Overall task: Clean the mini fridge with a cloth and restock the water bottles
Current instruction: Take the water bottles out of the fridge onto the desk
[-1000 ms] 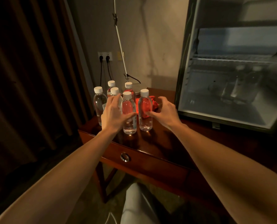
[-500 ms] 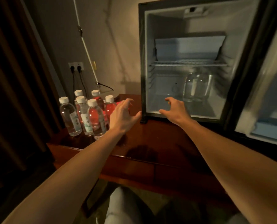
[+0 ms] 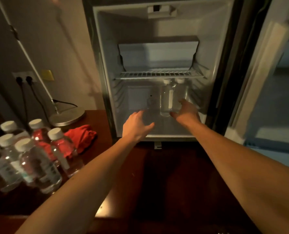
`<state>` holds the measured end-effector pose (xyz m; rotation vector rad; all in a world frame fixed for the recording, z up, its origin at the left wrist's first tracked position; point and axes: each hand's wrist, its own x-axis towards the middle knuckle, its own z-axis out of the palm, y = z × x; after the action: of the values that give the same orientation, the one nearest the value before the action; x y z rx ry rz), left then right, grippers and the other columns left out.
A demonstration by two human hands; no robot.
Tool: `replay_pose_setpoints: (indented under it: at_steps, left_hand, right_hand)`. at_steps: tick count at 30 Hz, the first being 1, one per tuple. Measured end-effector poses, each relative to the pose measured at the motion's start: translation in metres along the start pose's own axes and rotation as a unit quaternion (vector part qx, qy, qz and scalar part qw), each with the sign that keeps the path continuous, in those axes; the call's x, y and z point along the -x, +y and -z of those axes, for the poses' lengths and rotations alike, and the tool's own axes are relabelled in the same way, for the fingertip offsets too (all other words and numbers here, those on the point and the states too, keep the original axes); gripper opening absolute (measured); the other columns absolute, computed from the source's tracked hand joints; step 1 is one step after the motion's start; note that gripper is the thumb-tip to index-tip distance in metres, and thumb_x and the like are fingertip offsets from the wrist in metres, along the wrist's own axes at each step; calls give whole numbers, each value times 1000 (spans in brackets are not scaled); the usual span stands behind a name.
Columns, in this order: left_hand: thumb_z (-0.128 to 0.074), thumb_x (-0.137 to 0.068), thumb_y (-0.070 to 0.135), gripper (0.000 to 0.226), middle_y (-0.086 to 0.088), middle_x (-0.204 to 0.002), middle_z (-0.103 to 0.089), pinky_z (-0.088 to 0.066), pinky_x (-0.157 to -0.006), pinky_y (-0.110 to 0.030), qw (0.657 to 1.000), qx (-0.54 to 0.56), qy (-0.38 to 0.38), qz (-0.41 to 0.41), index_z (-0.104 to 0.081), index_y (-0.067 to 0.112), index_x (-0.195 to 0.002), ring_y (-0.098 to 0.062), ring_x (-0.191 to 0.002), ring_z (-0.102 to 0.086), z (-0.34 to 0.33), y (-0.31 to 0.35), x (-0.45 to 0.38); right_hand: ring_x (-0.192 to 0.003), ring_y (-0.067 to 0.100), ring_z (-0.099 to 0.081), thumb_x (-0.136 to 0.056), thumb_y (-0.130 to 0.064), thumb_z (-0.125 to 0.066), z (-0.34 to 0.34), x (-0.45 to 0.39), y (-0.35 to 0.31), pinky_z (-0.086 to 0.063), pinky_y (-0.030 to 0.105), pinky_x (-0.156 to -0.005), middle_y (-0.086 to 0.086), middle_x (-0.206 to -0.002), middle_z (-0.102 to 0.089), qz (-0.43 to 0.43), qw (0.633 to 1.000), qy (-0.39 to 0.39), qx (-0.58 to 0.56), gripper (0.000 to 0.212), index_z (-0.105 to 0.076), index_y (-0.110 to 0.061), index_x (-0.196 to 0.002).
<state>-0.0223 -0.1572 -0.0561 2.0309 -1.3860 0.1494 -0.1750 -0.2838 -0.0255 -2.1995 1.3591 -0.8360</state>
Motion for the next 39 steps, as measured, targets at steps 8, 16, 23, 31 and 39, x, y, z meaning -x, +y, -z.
replay_pose_setpoints:
  at_steps: [8, 16, 23, 31, 39]
  left_hand:
    - [-39, -65, 51, 53, 1, -99, -67, -51, -65, -35, 997, 37, -52, 40, -48, 29, -112, -27, -86, -67, -54, 13, -88]
    - [-79, -74, 30, 83, -10, -132, -57, -49, -93, -40, 989, 133, -52, 30, -36, 18, -144, -33, -121, -53, -85, 14, -139]
    - [-83, -72, 31, 76, -7, -122, -65, -50, -94, -43, 971, 229, -11, 68, -43, 18, -135, -31, -116, -59, -97, 27, -154]
    - [-86, -66, 34, 66, -4, -110, -70, -56, -84, -43, 963, 252, 44, 87, -54, 21, -122, -23, -99, -67, -68, 20, -113]
    - [-85, -62, 45, 64, 6, -106, -70, -57, -83, -44, 972, 223, 60, 52, -56, 31, -118, -16, -97, -67, -5, 3, -36]
  right_hand:
    - [-134, 37, -41, -86, -27, -67, -23, -78, 11, -37, 41, -107, 18, -149, -39, -41, 997, 12, -59, 84, -18, -8, -152]
    - [-135, 38, -38, -90, -22, -61, -45, -122, 19, -35, 41, -105, 19, -150, -34, -50, 995, 55, -67, 81, -12, -12, -154]
    - [-119, 33, -54, -84, -24, -71, -45, -120, 23, -39, 29, -83, 16, -129, -56, -15, 989, 123, -77, 62, -43, -8, -136]
    - [-118, 30, -55, -76, -41, -77, -33, -72, 12, -43, 35, -88, 8, -129, -58, 31, 990, 102, -97, 71, -43, -17, -134]
    - [-108, 28, -63, -74, -32, -81, -19, -1, -23, -38, 22, -72, 8, -120, -66, 28, 993, 63, -95, 64, -49, -14, -126]
